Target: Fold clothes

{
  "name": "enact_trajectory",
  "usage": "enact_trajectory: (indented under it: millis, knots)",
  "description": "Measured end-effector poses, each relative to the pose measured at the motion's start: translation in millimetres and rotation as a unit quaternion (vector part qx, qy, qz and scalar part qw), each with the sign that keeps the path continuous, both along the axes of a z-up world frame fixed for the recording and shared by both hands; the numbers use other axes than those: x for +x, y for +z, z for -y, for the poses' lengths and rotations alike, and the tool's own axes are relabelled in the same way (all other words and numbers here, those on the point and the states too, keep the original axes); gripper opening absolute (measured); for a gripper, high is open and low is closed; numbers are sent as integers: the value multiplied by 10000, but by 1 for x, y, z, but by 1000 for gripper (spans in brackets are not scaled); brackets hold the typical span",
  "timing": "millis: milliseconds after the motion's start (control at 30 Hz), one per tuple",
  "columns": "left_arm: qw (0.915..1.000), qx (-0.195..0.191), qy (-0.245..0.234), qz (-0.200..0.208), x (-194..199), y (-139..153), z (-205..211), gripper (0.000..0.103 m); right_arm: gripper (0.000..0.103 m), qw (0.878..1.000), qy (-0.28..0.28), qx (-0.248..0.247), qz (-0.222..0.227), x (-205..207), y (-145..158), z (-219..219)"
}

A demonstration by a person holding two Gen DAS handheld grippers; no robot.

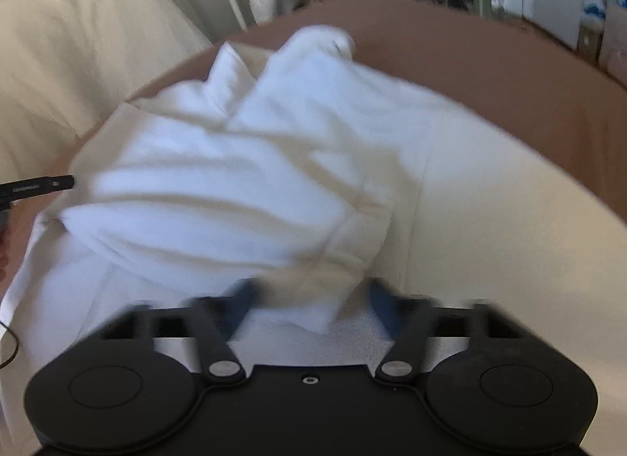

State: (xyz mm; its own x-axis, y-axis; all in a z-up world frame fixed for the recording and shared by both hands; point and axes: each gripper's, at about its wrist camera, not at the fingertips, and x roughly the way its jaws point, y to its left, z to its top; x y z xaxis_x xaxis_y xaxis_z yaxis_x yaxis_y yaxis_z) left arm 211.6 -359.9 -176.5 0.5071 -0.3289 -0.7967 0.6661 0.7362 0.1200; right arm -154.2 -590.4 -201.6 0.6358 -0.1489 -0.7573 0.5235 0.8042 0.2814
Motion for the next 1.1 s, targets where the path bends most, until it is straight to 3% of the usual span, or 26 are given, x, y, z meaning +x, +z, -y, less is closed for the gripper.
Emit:
enact_trajectory:
  millis: [33,100,133,200,300,367,400,433,500,567,667,767,800,867,967,1100]
  knots:
    - [10000,5,1,23,0,-1,0,76,18,9996,209,-80,143,-1,3,-4]
    - [10000,14,2,68,-1,-3,-1,80,15,9903,1133,-800,50,-3,8,-24]
    - [10000,18,2,91,-2,-3,-1,86,15,9873,1280,-934,-132,-5,2,-27]
    - [9999,33,11,121,-3,-4,0,89,15,9809,1485,-1137,-530,-10,-11,-32]
    - [9997,158,20,160,-7,4,0,89,16,9858,1287,-1005,-392,-12,-10,-30]
    - [9994,236,38,259,-11,6,2,89,23,9848,1283,-1050,-516,-10,-11,-31]
    - [9991,273,30,318,-13,7,3,89,37,9832,1293,-1117,-637,-8,-13,-31]
    - [9989,295,11,375,-13,8,4,89,44,9842,1239,-1076,-669,-11,-12,-30]
    - [9988,245,13,433,-9,11,2,87,45,9865,1114,-965,-708,-17,-11,-27]
    - [9988,-41,37,492,-13,26,-2,86,46,9907,903,-778,-658,-20,-6,-24]
    - [9953,-621,-115,732,-25,52,-5,86,49,9996,-115,263,15,-50,12,-13]
    - [9910,-1111,-400,627,-45,70,2,86,59,9799,-709,1613,935,-85,14,-13]
    - [9890,-1272,-499,559,-52,75,5,86,59,9765,-844,1703,1014,-97,14,-17]
    - [9849,-1542,-739,262,-69,80,15,86,59,9807,-1101,1349,894,-122,13,-23]
    - [9807,-1424,-1332,157,-116,70,40,86,60,9797,-1695,870,625,-168,5,-32]
    - [9681,-1057,-2250,326,-186,55,75,86,60,9504,-2964,608,720,-246,-10,-34]
